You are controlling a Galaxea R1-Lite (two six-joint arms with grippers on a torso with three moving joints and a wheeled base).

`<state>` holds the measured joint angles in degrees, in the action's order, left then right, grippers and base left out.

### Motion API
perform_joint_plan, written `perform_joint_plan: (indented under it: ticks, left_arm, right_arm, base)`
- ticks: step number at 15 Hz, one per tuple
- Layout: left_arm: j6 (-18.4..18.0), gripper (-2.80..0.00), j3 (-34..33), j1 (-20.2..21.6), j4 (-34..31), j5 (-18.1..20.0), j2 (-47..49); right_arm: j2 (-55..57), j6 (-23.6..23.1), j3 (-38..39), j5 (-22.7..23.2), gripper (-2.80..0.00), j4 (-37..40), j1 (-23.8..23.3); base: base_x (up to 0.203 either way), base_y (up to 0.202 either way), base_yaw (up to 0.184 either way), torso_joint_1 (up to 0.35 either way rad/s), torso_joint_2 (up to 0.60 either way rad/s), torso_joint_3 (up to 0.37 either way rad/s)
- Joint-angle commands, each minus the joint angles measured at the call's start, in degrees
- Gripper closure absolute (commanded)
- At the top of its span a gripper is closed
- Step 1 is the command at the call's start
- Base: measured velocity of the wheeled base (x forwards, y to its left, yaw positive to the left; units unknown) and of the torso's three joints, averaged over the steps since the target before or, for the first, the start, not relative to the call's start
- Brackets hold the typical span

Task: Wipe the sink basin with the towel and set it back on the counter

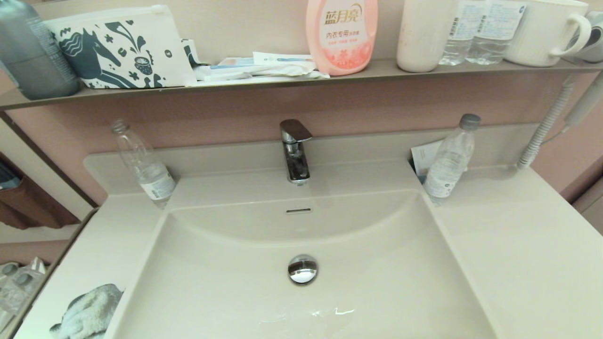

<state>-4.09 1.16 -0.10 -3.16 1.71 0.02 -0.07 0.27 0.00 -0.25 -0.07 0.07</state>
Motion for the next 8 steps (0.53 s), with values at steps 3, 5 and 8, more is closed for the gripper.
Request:
perform_joint_plan:
  ticks: [3,5,8]
  left_arm:
    - [1.28,0.0,-0.02,0.01,0.08,-0.65,0.06]
    - [1.28,0.0,-0.1,0.01,0.08,-0.69,0.06]
    - [1.34,0.0,-0.1,0.01,0.08,-0.71,0.06]
  right_arm:
    - [0.07,0.0,0.0,-0.02,0.0,-0.01,0.01]
    - [0.07,0.0,0.0,-0.02,0.0,-0.01,0.01]
    - [0.07,0.0,0.0,-0.02,0.0,-0.01,0.01]
  base:
    - [0.0,0.0,0.0,0.0,0.0,0.0]
    - [0.0,0.0,0.0,0.0,0.0,0.0]
    - [0.0,0.0,0.0,0.0,0.0,0.0]
